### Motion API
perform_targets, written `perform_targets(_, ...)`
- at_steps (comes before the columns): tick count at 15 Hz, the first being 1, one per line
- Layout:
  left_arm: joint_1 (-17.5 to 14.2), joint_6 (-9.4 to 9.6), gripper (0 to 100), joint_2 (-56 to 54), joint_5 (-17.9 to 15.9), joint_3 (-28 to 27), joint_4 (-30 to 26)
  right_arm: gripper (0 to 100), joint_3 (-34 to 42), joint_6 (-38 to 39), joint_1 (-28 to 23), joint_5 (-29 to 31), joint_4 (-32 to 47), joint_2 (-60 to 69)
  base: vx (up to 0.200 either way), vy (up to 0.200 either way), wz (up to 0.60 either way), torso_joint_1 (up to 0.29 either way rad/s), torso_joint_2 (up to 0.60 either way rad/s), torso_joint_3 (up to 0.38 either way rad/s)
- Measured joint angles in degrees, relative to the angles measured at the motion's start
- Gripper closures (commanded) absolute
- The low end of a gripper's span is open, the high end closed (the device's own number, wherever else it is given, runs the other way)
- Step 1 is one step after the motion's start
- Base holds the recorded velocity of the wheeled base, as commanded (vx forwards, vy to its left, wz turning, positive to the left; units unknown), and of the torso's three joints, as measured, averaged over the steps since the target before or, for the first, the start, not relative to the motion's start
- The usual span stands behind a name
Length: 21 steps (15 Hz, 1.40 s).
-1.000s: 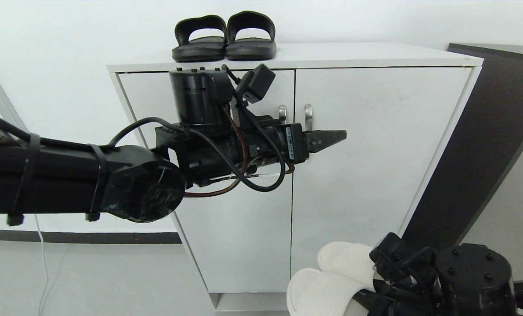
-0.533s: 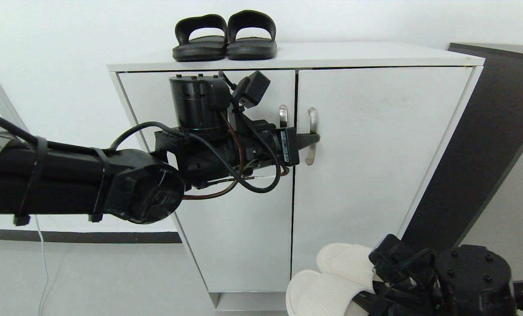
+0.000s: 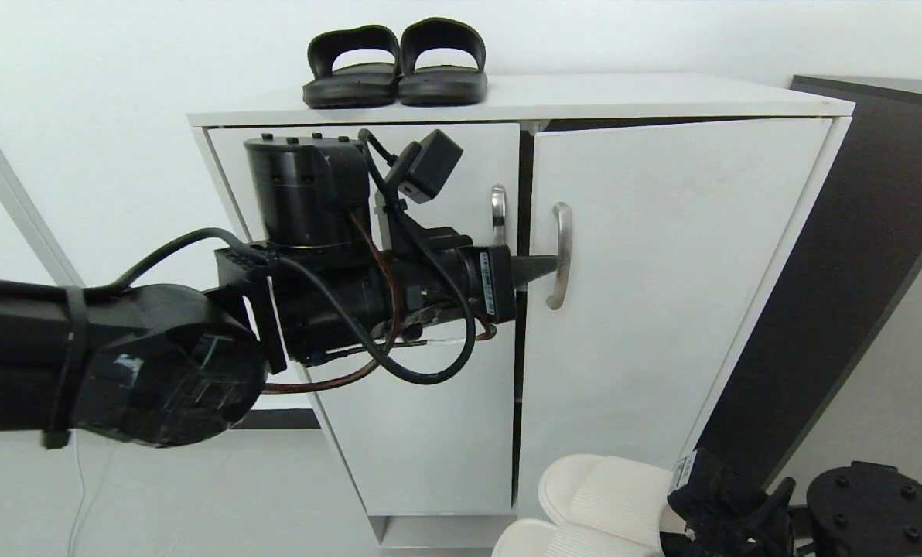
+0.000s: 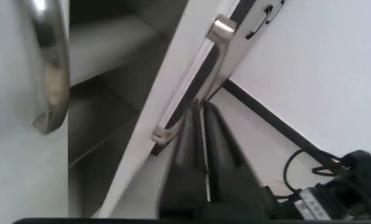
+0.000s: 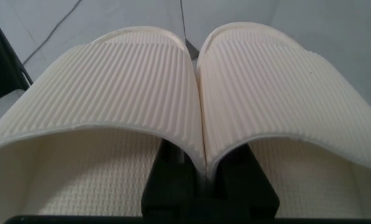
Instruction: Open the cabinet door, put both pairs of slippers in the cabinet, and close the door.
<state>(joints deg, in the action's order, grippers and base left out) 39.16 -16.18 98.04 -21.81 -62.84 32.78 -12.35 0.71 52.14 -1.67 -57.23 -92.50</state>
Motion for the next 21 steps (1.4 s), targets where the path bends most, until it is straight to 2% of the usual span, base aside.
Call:
perform_targets(5, 1.3, 0.04, 100, -7.1, -0.1, 5.8, 0.0, 100, 1.0, -0.5, 0.9, -0.1, -0.1, 0.2, 0.000, 0.000, 0.00, 0.000, 0.00, 0.000)
perform_targets(7, -0.9, -0.35, 100, -8.4, -0.3, 6.5, 0.0, 100, 1.1, -0.4, 1.1, -0.1, -0.1, 0.2, 0.000, 0.000, 0.00, 0.000, 0.00, 0.000)
perform_targets(8, -2.1, -1.37, 100, -8.4, -0.5, 6.6, 0.1, 100, 1.1, -0.5, 1.2, -0.1, -0.2, 0.2, 0.000, 0.000, 0.00, 0.000, 0.00, 0.000)
perform_targets(9, -3.1, -2.05, 100, -8.3, -0.5, 6.2, 0.1, 100, 1.1, -0.5, 1.5, -0.1, -0.2, 0.3, 0.000, 0.000, 0.00, 0.000, 0.00, 0.000)
perform_targets(13, -5.8, -2.43, 100, -5.5, -0.6, 2.9, 0.6, 100, 1.2, -0.4, 1.7, 0.1, -0.2, 0.3, 0.000, 0.000, 0.00, 0.000, 0.00, 0.000)
perform_targets(16, -6.4, -3.85, 100, -2.2, -0.4, -1.2, 0.6, 100, 1.2, -0.5, 1.9, 0.1, -0.1, 0.3, 0.000, 0.000, 0.00, 0.000, 0.00, 0.000)
perform_targets(21, -6.5, -3.94, 100, 3.1, -0.4, -7.5, 0.5, 100, 1.2, -1.9, 2.0, 0.4, -0.1, 0.3, 0.000, 0.000, 0.00, 0.000, 0.00, 0.000)
